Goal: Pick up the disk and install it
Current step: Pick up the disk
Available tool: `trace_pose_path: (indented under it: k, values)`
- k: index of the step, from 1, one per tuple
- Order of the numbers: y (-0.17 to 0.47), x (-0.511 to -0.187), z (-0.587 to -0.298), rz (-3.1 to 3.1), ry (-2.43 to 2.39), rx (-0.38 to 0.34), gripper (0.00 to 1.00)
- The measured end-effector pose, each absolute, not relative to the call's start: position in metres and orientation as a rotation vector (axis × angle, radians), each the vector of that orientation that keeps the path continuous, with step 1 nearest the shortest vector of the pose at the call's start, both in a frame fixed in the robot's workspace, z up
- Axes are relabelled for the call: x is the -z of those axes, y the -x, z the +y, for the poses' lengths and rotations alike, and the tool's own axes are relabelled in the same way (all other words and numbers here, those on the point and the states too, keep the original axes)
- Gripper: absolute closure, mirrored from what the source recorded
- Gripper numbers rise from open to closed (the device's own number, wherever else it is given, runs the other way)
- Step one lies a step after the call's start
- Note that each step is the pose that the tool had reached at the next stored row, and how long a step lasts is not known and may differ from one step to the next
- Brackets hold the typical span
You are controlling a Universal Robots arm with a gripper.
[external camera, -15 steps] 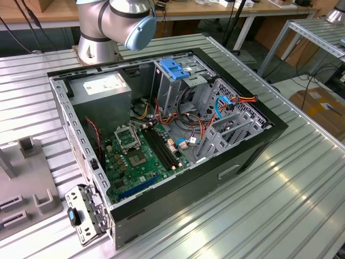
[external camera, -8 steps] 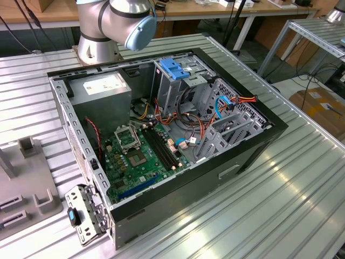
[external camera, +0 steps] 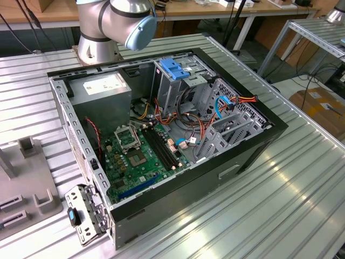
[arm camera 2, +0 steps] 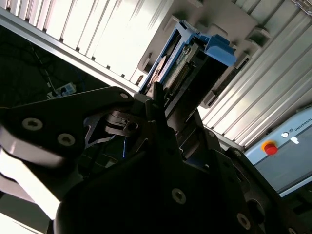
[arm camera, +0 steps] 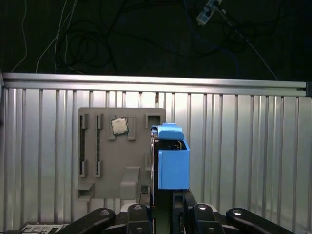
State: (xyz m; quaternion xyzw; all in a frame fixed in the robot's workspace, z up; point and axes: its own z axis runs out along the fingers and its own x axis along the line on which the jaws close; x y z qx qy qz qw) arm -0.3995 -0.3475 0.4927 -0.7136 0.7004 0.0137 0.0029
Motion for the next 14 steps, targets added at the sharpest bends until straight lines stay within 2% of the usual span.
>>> trace_pose_path:
  k: [14]
  values:
    - [0.3926,-0.4960,-0.3475,2.196,2.238,-0.043,0.65]
